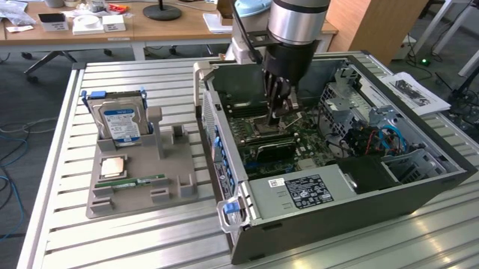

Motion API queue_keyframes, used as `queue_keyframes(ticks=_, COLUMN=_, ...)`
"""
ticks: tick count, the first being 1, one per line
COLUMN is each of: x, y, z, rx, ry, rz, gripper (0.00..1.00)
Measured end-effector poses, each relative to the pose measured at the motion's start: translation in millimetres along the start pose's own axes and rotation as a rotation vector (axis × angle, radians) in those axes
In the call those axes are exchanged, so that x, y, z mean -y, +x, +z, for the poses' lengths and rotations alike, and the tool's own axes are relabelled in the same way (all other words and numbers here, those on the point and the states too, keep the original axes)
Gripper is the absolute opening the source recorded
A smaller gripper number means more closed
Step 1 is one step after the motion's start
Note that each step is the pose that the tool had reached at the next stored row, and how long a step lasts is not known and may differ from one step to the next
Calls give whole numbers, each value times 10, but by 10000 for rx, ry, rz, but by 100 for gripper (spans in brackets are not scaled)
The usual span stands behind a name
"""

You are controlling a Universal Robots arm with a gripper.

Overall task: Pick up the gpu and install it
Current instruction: 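Press down on the gpu until it lock into place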

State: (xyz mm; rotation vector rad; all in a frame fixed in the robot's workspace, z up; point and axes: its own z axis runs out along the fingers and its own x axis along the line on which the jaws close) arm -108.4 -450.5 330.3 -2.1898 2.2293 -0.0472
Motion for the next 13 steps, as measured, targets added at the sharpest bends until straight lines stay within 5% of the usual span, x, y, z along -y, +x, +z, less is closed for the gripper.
queue_keyframes(ticks=6, x=122, y=-2, z=4, rx=1, ry=1, rz=-1, gripper=11)
queue_keyframes(ticks=13, x=132, y=-2, z=5, rx=2, ry=1, rz=-1, gripper=11)
